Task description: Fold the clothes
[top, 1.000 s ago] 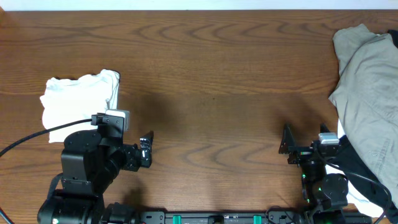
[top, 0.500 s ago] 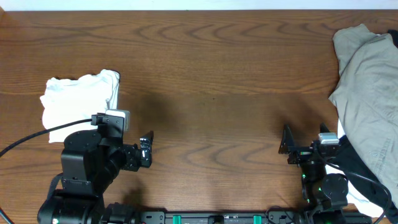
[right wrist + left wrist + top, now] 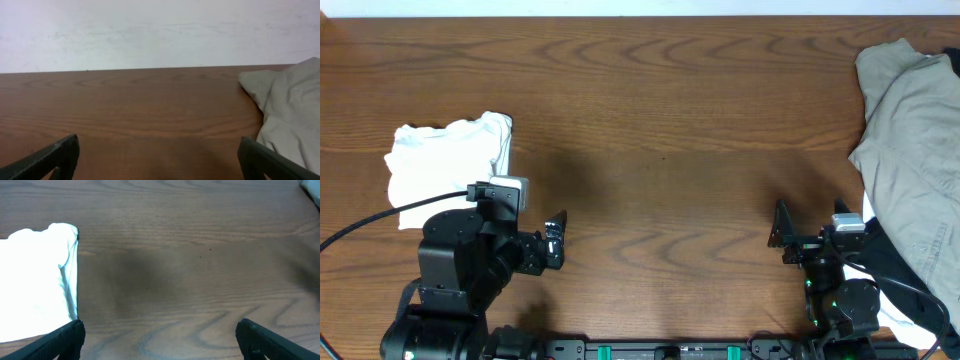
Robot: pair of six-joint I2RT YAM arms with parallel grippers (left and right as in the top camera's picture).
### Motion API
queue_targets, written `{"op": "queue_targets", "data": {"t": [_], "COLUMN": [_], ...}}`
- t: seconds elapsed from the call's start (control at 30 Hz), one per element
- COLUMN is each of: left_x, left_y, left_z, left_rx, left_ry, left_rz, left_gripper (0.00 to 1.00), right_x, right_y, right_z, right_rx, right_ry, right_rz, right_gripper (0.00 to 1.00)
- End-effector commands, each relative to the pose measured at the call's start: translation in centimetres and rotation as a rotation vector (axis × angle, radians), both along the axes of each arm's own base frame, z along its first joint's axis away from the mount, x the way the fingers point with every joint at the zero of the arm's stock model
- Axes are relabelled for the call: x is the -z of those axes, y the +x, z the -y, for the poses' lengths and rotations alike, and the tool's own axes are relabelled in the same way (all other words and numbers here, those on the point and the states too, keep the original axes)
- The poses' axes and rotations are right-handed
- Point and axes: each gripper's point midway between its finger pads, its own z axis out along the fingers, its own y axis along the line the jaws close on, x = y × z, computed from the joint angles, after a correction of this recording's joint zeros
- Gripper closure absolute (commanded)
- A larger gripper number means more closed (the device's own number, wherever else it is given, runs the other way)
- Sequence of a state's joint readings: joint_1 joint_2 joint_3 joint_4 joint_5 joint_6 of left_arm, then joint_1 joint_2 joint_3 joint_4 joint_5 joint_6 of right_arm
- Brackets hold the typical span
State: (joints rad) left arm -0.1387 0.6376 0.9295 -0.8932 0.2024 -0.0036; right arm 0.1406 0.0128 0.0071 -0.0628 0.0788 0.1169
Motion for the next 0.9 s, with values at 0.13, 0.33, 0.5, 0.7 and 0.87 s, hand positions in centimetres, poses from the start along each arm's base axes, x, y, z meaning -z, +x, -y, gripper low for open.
{"op": "queue_targets", "data": {"t": [0.13,0.33,0.5,0.7,0.87], "left_x": [-0.2,-0.7,-2.0,-1.1,2.0], "left_y": [0.0,-0.4,-1.7,-3.5,-4.6], "left_z": [0.0,-0.1,-0.3,-3.5,-4.2], "left_rx": [-0.009,-0.01,-0.011,-0.141,-0.176], "left_ry": [-0.007,-0.01,-0.021,0.068,0.078], "left_rz": [0.005,0.029,0.11,0.159,0.175], "left_gripper": [0.02,0.02,0.02,0.02,0.02], "right_x": [0.0,0.0,0.0,0.0,0.0], "right_y": [0.0,0.0,0.0,0.0,0.0], "right_z": [0.1,0.1,0.1,0.1,0.1], "right_rx": [0.0,0.0,0.0,0.0,0.0], "right_ry": [-0.017,-0.017,-0.017,-0.017,-0.017], "right_rz": [0.002,0.002,0.003,0.003,0.003], "right_gripper": [0.01,0.01,0.01,0.01,0.01]}}
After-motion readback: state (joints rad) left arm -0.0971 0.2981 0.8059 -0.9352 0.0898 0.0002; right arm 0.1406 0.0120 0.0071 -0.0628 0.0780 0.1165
